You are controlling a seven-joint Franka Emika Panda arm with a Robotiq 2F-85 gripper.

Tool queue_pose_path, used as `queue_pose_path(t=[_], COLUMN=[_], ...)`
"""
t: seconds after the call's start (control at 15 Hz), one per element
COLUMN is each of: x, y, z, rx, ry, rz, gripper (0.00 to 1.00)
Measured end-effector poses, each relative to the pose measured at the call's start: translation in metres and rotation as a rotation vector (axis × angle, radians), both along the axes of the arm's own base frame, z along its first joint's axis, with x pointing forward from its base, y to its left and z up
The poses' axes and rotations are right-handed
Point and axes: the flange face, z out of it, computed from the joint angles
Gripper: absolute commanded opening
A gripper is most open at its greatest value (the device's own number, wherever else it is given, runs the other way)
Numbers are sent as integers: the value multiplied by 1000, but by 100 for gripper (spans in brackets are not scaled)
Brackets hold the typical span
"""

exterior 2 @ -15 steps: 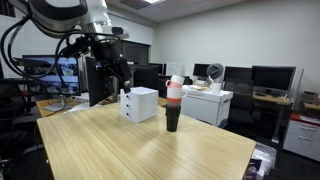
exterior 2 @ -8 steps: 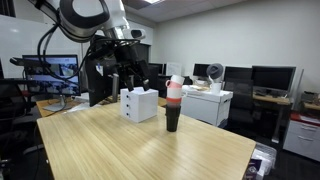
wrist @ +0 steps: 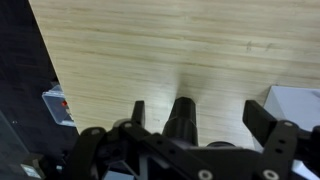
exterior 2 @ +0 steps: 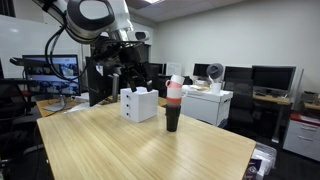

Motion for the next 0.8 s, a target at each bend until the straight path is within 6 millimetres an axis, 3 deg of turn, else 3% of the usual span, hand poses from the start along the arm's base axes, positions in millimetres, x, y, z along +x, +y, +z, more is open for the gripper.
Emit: queue_pose_path(t=[0.33,0.8], x=[11,56], y=[-15,-34], z=[9,30], rx=[-7,51], ry=[-39,-130], rz=[-30,-113], gripper=[100,100])
